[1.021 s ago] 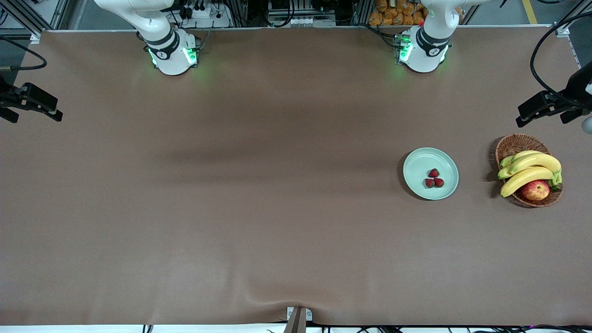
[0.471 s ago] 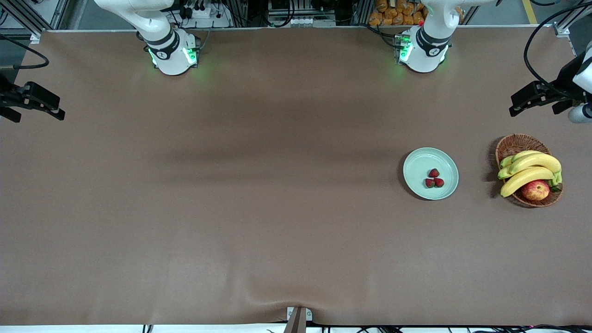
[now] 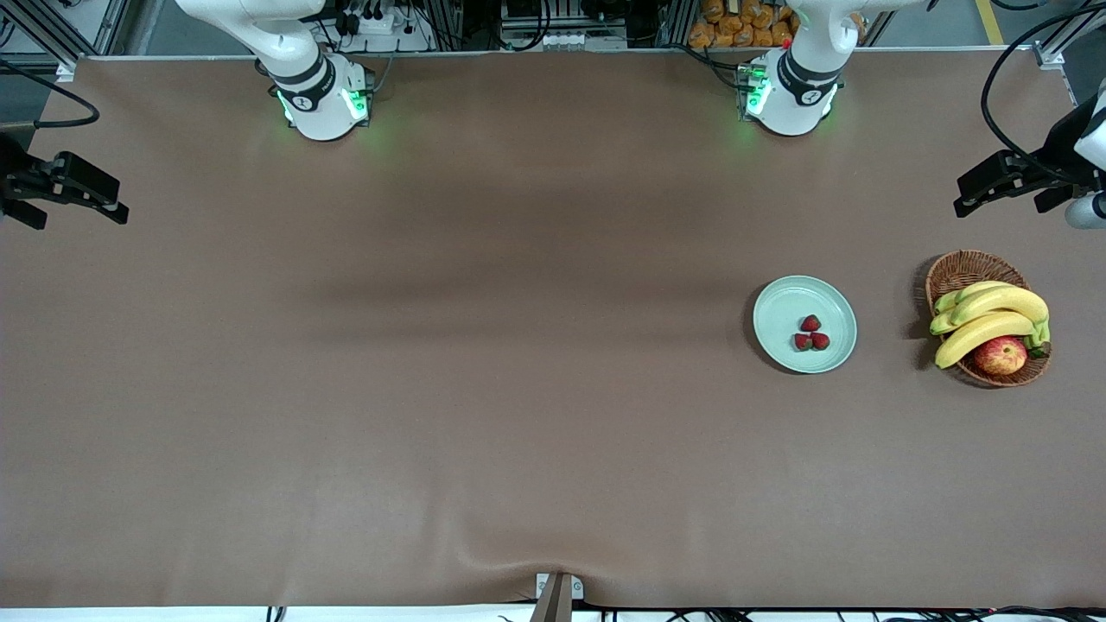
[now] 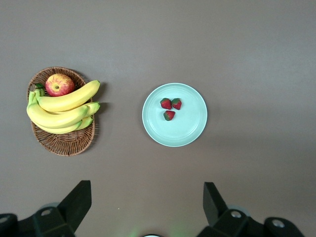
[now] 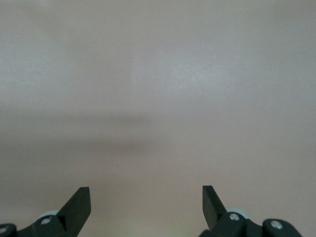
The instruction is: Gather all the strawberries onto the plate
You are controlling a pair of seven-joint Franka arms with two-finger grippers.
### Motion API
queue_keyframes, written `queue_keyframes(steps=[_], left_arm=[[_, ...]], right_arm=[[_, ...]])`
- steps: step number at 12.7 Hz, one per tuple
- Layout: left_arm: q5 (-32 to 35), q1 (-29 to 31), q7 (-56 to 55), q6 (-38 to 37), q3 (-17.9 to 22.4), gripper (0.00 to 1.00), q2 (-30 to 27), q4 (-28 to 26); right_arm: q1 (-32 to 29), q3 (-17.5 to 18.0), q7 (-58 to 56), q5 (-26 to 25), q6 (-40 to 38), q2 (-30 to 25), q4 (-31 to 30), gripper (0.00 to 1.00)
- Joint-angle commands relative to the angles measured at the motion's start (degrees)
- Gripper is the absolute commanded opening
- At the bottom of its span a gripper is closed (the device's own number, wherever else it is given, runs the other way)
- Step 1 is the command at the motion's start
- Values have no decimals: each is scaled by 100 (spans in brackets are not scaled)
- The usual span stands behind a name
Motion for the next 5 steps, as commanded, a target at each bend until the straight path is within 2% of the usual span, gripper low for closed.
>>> queue_keyframes(steps=[1, 5], left_arm=[[10, -141, 86, -58, 37, 100, -130, -94], [1, -238, 112, -155, 19, 100, -122, -103]], right_arm=[[9, 2, -22, 67, -56, -12, 10, 100], [9, 2, 178, 67, -55, -3, 10, 100]])
